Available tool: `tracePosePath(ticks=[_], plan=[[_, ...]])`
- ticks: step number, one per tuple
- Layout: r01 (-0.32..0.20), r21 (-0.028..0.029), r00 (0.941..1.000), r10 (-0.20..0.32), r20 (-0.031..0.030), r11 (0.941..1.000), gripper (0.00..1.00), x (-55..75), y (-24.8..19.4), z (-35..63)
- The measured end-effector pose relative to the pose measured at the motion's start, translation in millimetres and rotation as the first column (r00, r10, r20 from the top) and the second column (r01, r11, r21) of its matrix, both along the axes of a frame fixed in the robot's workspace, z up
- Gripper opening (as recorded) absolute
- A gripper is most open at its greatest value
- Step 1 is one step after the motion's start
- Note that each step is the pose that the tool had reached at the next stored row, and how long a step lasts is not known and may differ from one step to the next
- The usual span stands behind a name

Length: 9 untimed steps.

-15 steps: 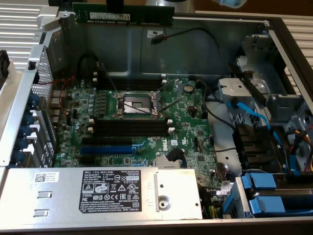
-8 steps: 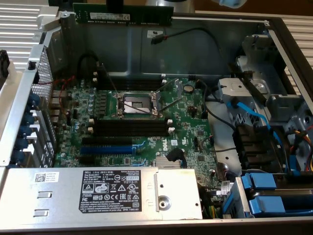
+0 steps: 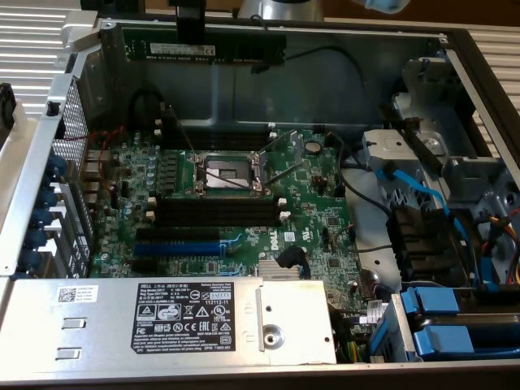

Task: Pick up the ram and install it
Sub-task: 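Insert the ram into the slot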

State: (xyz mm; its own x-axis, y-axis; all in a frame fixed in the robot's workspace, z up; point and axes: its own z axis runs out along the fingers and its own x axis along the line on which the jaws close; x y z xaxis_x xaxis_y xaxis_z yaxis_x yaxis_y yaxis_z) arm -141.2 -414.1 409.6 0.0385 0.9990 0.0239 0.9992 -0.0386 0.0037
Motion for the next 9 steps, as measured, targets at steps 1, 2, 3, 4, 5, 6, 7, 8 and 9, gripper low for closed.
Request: tracePosePath(ticks=[1,2,3,4,5,6,7,8,9], plan=[[0.0,0.0003,1.0,0.0,0.0002,1.0,0.12,0.5,-1.6,-2.1],[0.0,0.0003,1.0,0.0,0.0002,1.0,0.12,1.7,-2.4,-3.9],[0.0,0.0,1.0,0.0,-0.0001,1.0,0.12,3.8,-2.6,-5.5],[0.0,0.0002,1.0,0.0,0.0001,1.0,0.12,6.9,-2.7,-7.4],[0.0,0.0002,1.0,0.0,0.0001,1.0,0.12,10.8,-2.7,-9.3],[0.0,0.0002,1.0,0.0,0.0001,1.0,0.12,14.5,-2.7,-11.0],[0.0,0.0002,1.0,0.0,0.0,1.0,0.12,16.8,-3.0,-12.9],[0.0,0.0002,1.0,0.0,0.0001,1.0,0.12,17.4,-4.3,-14.7],[0.0,0.0001,1.0,0.0,-0.0001,1.0,0.12,17.7,-5.9,-16.5]])
